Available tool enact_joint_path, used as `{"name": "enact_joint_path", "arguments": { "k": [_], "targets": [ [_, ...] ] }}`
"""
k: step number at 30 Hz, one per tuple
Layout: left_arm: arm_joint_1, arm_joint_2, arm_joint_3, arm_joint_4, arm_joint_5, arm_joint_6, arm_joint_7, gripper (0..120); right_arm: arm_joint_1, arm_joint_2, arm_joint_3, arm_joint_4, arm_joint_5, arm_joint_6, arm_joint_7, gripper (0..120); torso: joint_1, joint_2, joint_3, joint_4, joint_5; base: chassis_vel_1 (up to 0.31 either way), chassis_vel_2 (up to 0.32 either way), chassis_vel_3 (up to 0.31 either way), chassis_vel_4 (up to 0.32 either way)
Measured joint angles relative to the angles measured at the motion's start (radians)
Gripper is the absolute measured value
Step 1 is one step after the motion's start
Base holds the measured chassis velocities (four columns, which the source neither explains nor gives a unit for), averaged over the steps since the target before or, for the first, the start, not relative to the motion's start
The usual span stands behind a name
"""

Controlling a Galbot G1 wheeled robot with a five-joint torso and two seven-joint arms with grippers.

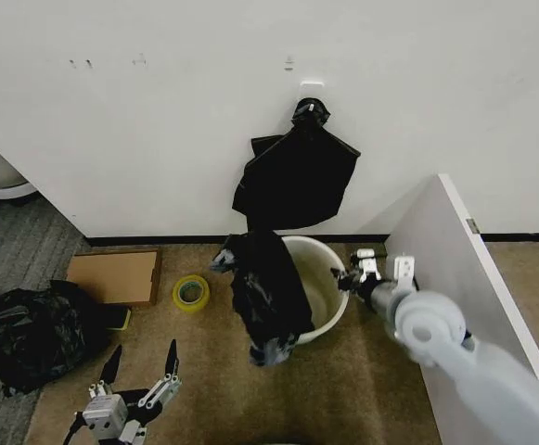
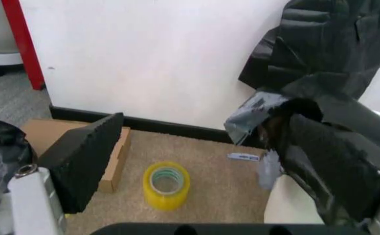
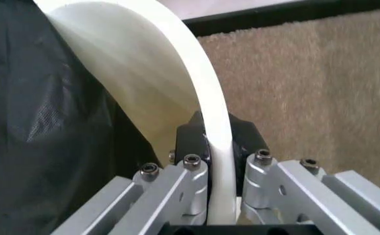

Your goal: Place the garbage bag over the trash bin.

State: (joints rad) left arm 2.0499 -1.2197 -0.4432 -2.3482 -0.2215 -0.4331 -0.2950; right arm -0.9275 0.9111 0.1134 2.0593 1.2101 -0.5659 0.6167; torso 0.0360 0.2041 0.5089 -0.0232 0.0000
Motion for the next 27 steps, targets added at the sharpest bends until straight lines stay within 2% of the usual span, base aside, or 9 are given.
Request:
{"name": "enact_joint_path", "arguments": {
  "k": [5,17,27],
  "targets": [
    [-0.001,-0.007,0.011,-0.006,0.015,0.010,0.000,100,-0.061,0.091,0.037,0.015,-0.054,0.056,0.029,3,0.000,0.000,0.000,0.0004,-0.0001,0.000,0.000,0.000,0.000],
    [0.015,-0.015,0.014,-0.009,0.026,0.004,0.000,100,-0.097,0.138,-0.006,0.014,-0.177,0.095,0.020,3,0.000,0.000,0.000,0.0004,-0.0001,0.000,0.000,0.000,0.000],
    [0.023,-0.016,0.017,-0.003,0.027,-0.007,-0.001,100,-0.121,0.156,-0.022,0.018,-0.193,0.091,0.024,3,0.000,0.000,0.000,0.0002,-0.0001,0.000,0.000,0.000,0.000]
  ]
}}
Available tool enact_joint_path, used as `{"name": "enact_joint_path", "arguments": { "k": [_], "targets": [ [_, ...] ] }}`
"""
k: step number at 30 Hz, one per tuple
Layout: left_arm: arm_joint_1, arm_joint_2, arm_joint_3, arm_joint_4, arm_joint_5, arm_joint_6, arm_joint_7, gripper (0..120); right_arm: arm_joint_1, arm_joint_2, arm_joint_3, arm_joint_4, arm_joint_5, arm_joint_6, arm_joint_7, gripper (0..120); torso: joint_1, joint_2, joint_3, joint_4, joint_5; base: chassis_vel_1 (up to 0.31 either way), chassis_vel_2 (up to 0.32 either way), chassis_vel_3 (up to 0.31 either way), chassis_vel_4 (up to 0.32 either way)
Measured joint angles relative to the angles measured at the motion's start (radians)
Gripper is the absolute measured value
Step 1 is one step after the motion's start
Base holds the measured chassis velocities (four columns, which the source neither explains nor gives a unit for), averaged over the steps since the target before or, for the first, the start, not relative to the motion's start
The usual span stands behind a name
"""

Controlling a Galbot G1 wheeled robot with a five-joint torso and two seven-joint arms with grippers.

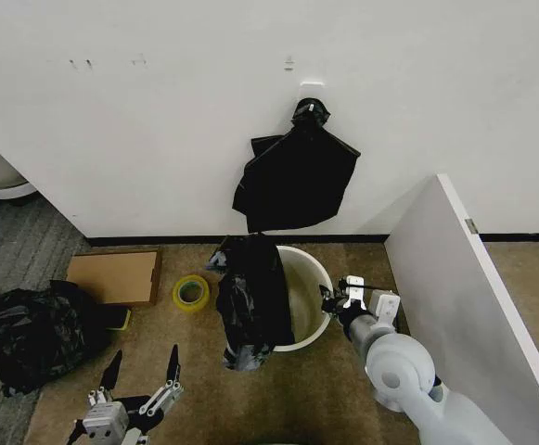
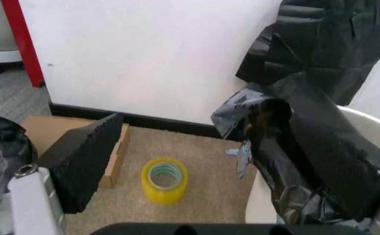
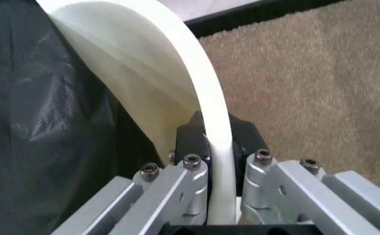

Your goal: Place the garbage bag over the trash bin.

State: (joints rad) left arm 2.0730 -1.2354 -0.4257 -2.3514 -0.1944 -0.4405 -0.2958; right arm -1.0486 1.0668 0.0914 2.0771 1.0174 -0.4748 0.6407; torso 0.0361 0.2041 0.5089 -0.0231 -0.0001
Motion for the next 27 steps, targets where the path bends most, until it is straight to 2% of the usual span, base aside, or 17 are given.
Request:
{"name": "enact_joint_path", "arguments": {
  "k": [22,24,27],
  "targets": [
    [-0.007,-0.002,0.039,0.009,0.024,0.001,-0.002,100,-0.026,0.020,-0.012,-0.015,0.002,-0.014,-0.003,3,0.000,0.000,0.000,0.0001,0.0001,0.000,0.000,0.000,0.000],
    [-0.011,-0.001,0.039,0.008,0.024,0.004,-0.002,100,-0.029,0.020,-0.010,-0.013,0.011,-0.026,-0.009,8,0.000,0.000,0.000,0.0001,0.0001,0.000,0.000,0.000,0.000],
    [-0.015,0.003,0.039,0.005,0.024,0.011,-0.003,100,-0.033,0.020,-0.009,-0.011,0.012,-0.030,-0.014,22,0.000,0.000,0.000,0.0000,0.0000,0.000,0.000,0.000,0.000]
  ]
}}
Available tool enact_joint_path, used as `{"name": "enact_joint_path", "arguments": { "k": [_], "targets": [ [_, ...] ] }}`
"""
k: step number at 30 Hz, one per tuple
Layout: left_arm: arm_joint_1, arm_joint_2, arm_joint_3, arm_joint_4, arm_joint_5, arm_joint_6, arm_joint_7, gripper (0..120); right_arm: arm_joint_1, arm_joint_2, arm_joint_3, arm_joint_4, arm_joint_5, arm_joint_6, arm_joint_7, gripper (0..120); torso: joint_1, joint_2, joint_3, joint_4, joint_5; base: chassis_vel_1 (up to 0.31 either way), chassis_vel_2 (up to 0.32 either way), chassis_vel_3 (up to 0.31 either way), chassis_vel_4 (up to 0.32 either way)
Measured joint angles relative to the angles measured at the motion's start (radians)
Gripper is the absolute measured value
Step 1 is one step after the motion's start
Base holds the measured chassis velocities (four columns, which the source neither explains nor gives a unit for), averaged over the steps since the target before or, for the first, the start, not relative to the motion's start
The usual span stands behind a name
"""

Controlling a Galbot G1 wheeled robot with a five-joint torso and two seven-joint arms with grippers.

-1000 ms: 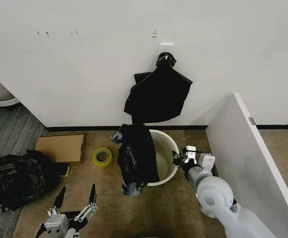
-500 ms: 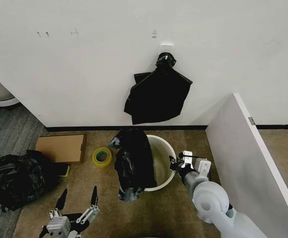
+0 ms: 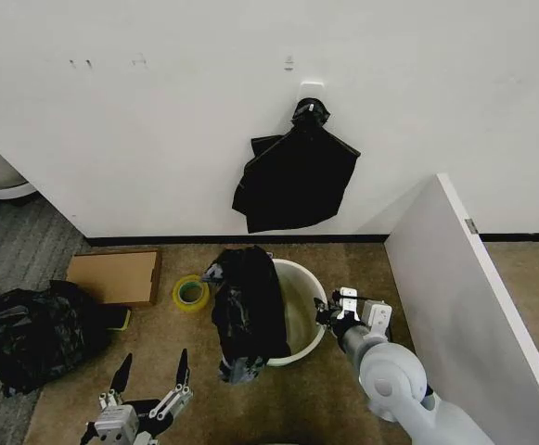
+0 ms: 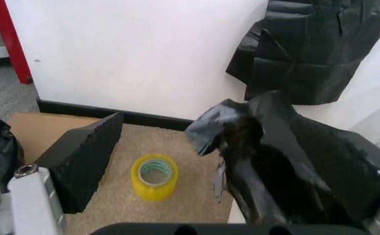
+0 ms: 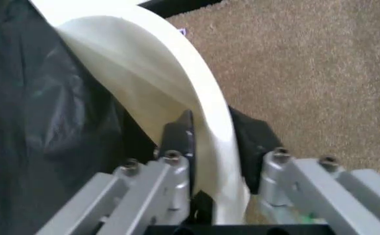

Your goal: Place the garbage bag over the trash bin.

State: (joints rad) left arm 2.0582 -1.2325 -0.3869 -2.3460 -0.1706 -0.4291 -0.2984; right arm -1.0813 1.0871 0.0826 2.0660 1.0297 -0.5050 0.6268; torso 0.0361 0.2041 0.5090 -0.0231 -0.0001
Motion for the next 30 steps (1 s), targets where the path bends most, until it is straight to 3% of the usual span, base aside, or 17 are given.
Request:
{"name": "enact_joint_path", "arguments": {
  "k": [16,22,24,30],
  "targets": [
    [0.016,0.013,0.011,-0.033,0.001,0.031,-0.007,100,-0.031,-0.036,0.022,0.018,-0.075,0.032,-0.040,75,0.000,0.000,0.000,0.0001,0.0001,0.000,0.000,0.000,0.000],
    [0.009,0.062,0.049,-0.111,-0.003,0.183,-0.028,100,-0.066,-0.059,0.066,0.060,-0.206,0.062,-0.080,98,0.000,0.000,0.000,0.0001,0.0003,0.000,0.000,0.000,0.000],
    [0.003,0.069,0.055,-0.112,-0.001,0.197,-0.031,100,-0.072,-0.061,0.073,0.068,-0.214,0.063,-0.083,99,0.000,0.000,0.000,0.0001,0.0002,0.000,0.000,0.000,0.000],
    [-0.115,0.163,0.105,-0.104,0.013,0.376,-0.062,100,-0.161,-0.062,0.148,0.135,-0.248,0.068,-0.099,100,0.000,0.000,0.000,0.0000,0.0001,0.000,0.000,0.000,0.000]
  ]
}}
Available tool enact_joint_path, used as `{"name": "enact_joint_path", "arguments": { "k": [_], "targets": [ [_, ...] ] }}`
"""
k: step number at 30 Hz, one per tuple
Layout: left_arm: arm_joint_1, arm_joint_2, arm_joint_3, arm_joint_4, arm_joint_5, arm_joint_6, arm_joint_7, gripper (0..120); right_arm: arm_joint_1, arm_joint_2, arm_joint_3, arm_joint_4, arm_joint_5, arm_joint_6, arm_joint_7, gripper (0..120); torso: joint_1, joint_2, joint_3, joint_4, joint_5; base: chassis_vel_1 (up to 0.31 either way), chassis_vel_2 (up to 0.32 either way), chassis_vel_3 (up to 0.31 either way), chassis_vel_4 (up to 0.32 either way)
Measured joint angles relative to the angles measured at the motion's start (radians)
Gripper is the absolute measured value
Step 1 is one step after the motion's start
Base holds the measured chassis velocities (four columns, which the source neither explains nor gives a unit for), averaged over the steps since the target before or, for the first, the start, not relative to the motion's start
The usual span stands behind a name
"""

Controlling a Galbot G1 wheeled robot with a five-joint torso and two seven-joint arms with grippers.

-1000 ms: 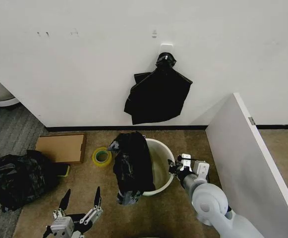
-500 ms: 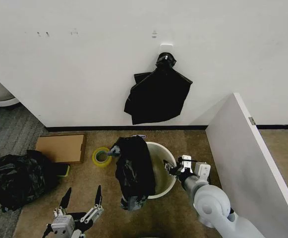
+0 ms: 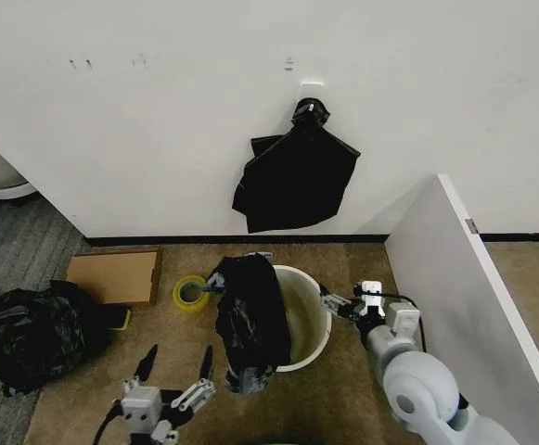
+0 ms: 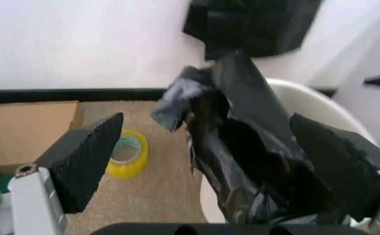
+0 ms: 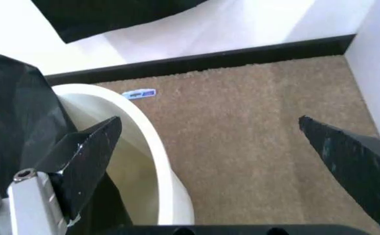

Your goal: Place the garbage bag over the trash bin.

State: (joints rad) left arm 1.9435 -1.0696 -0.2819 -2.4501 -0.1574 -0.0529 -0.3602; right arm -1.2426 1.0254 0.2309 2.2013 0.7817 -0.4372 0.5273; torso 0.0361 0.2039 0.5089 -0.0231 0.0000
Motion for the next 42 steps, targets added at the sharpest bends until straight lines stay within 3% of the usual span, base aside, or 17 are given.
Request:
{"name": "enact_joint_path", "arguments": {
  "k": [3,7,14,24,42],
  "targets": [
    [-0.043,0.046,0.011,0.000,-0.017,0.062,-0.008,100,-0.021,0.000,0.013,0.005,-0.012,0.004,-0.006,100,0.000,0.000,0.000,0.0000,-0.0001,0.000,0.000,0.000,0.000],
    [-0.169,0.164,0.050,0.009,-0.134,0.208,-0.036,100,-0.056,0.006,0.047,0.019,-0.018,0.006,-0.007,100,0.000,0.000,0.000,0.0002,0.0000,0.000,0.000,0.000,0.000],
    [-0.386,0.223,0.112,0.088,-0.295,0.333,-0.087,98,-0.097,0.006,0.092,0.043,-0.017,0.005,-0.008,100,0.000,0.000,0.000,0.0002,-0.0002,0.000,0.000,0.000,0.000],
    [-0.656,0.211,0.145,0.217,-0.482,0.438,-0.155,95,-0.138,0.008,0.153,0.054,-0.014,-0.002,-0.009,100,0.000,0.000,0.000,0.0001,0.0000,0.000,0.000,0.000,0.000],
    [-0.741,0.177,0.243,0.245,-0.627,0.502,-0.172,94,-0.147,0.007,0.171,0.054,-0.008,-0.005,-0.008,100,0.000,0.000,0.000,0.0003,0.0001,0.000,0.000,0.000,0.000]
  ]
}}
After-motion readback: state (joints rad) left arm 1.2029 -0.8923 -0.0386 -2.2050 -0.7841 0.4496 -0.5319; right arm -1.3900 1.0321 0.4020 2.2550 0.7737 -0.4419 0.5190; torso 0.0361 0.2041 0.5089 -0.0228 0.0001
